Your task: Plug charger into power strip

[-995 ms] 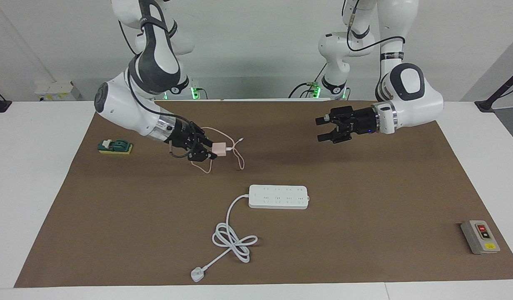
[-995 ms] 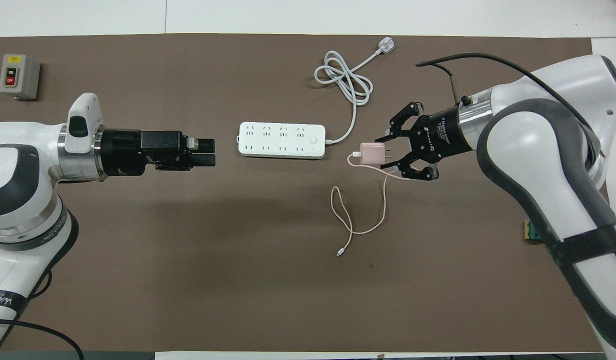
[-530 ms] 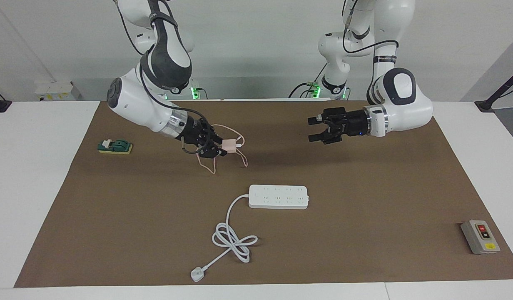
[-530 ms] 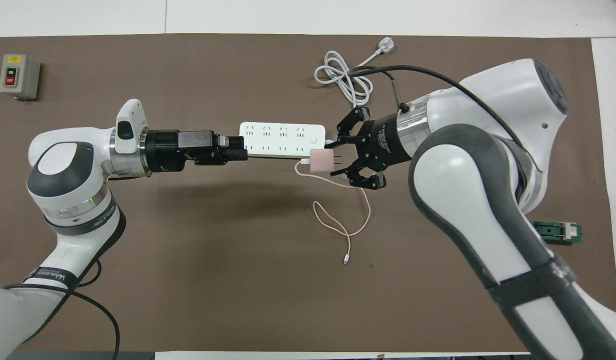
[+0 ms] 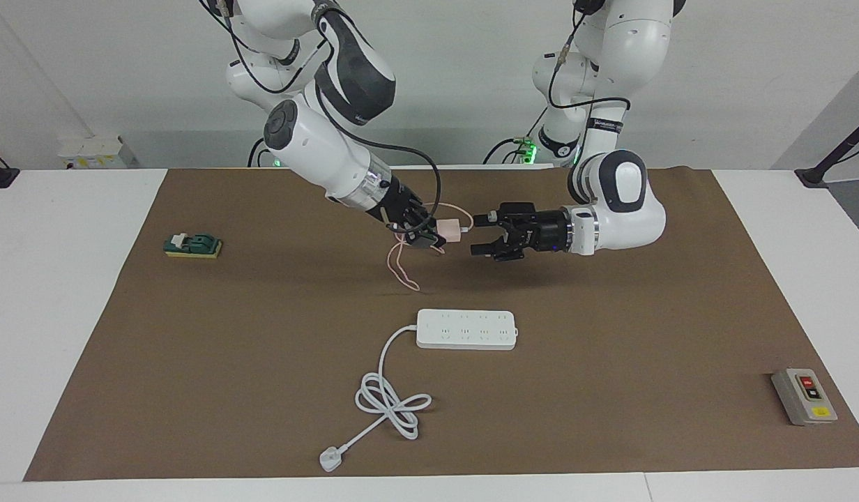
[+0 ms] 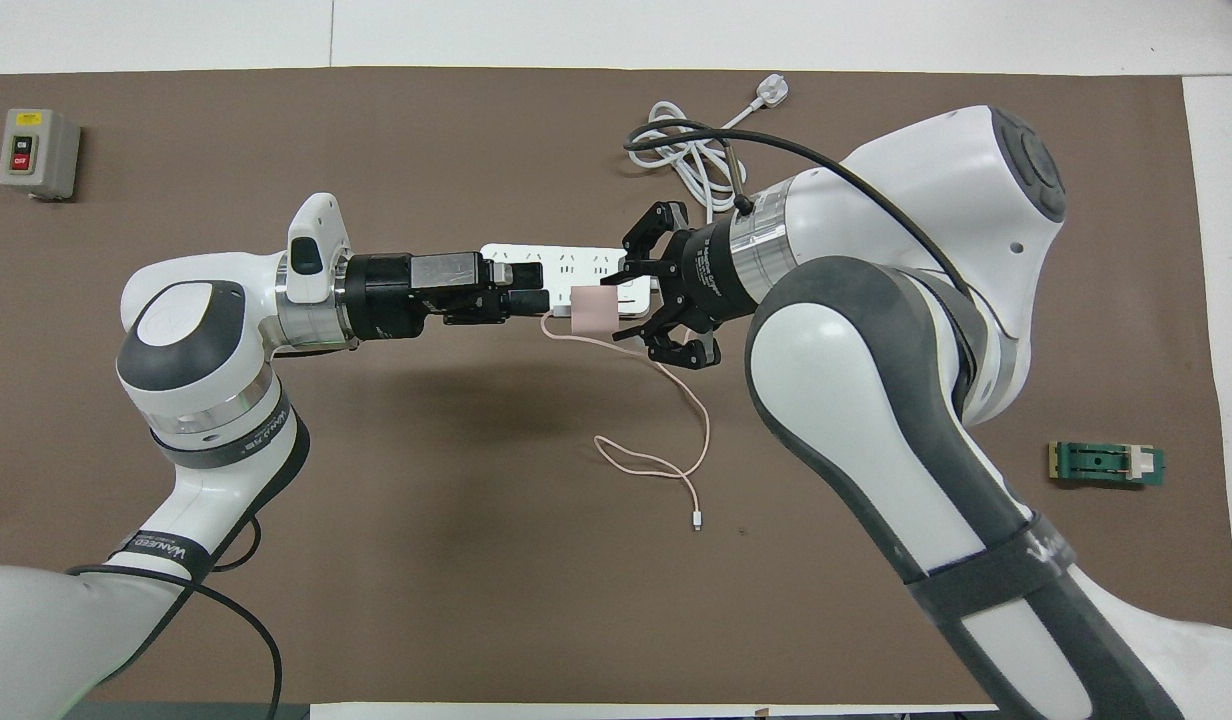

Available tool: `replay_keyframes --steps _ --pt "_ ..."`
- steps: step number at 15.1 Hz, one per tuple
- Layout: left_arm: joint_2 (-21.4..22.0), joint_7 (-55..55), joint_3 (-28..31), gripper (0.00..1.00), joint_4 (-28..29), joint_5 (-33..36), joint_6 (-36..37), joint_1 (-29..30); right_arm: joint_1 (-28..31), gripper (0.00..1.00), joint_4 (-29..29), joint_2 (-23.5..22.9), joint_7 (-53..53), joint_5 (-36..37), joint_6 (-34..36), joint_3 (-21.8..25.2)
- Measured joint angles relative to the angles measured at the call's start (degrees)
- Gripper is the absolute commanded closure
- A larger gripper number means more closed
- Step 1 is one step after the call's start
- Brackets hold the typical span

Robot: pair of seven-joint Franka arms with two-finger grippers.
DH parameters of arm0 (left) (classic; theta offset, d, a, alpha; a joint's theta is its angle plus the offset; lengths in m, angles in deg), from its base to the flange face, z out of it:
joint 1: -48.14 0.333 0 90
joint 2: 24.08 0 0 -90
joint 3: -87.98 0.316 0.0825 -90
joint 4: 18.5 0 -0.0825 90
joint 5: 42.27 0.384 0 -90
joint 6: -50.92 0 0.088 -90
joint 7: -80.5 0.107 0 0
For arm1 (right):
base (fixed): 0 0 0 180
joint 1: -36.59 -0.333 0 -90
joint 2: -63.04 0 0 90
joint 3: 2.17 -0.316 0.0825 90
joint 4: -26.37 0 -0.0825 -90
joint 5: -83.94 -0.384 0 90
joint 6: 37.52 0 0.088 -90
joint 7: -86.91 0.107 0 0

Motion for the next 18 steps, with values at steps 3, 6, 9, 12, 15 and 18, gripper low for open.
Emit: replay_keyframes --steps 3,6,9,12,15,18 --pt "0.0 0.0 0.1 0.0 0.0 0.0 0.0 0.0 0.0 1.0 -3.7 -3.1 2.2 0.6 0.0 0.0" --pt "0.0 0.0 0.1 0.0 0.0 -0.3 -0.4 -0.3 0.0 1.0 -4.7 -4.0 2.4 2.0 0.0 0.0" --pt "0.0 0.0 -0.1 0.0 0.0 -0.6 -1.1 -0.5 -1.0 1.0 -5.0 -4.0 2.4 2.4 0.0 -0.1" --pt "0.0 0.0 -0.1 0.0 0.0 -0.9 -1.8 -0.9 -2.3 1.0 -5.2 -4.0 2.4 2.6 0.0 -0.1" --pt "0.0 0.0 -0.1 0.0 -0.1 -1.9 -2.4 -1.7 -2.4 1.0 -5.3 -4.0 2.4 2.6 0.0 -0.1" --pt "0.0 0.0 -0.1 0.0 -0.7 -2.0 -2.8 -1.9 -2.4 1.0 -5.3 -4.0 2.4 2.6 0.0 0.0"
